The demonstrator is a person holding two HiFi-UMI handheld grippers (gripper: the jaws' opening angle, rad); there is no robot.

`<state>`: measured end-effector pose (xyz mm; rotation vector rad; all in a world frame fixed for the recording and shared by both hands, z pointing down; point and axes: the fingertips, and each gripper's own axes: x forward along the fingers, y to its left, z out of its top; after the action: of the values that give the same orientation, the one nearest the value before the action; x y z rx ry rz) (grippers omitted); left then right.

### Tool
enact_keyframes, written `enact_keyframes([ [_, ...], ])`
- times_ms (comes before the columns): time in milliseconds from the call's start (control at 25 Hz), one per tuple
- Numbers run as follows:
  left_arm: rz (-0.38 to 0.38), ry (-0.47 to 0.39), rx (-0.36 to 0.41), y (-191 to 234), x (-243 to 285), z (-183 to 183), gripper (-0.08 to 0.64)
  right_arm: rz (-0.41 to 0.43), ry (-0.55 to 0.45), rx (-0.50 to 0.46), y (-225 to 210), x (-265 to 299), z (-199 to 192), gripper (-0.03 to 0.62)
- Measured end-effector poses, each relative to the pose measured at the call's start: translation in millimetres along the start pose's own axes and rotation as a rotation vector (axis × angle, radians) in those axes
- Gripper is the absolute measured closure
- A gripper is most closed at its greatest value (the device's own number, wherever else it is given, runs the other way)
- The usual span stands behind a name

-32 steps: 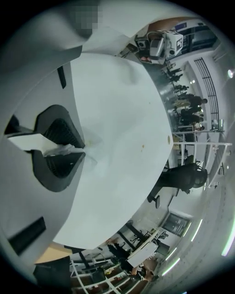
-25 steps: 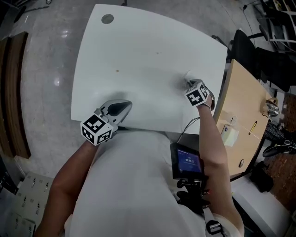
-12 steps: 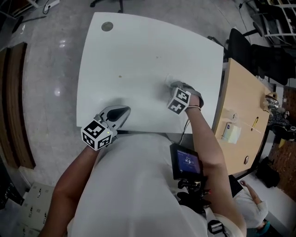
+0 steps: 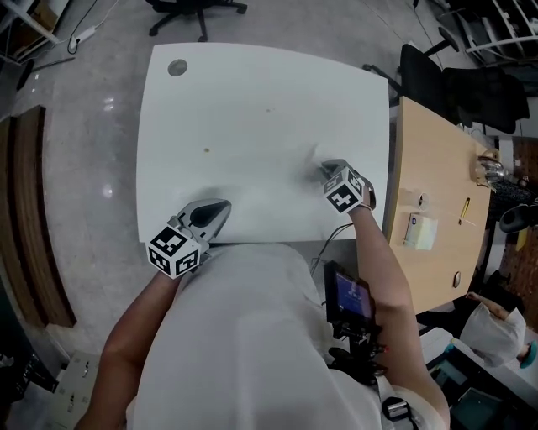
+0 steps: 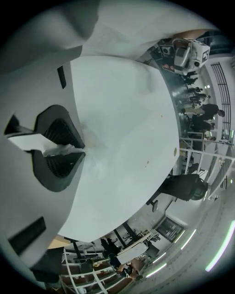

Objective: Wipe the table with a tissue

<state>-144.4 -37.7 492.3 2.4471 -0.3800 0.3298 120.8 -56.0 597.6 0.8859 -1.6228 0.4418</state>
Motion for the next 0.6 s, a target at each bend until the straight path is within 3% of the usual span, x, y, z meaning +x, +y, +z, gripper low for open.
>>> enact_keyframes([
  [240,0.062,0.014,0.005,-4,0,3,0.554,-0.014,-0.101,0.030,-28,-6,17,0.561],
  [600,0.228,-0.022,-0.011,-9,-1,5,0.554,0.065,-0.247,-0.076,-36,6,77,0.561],
])
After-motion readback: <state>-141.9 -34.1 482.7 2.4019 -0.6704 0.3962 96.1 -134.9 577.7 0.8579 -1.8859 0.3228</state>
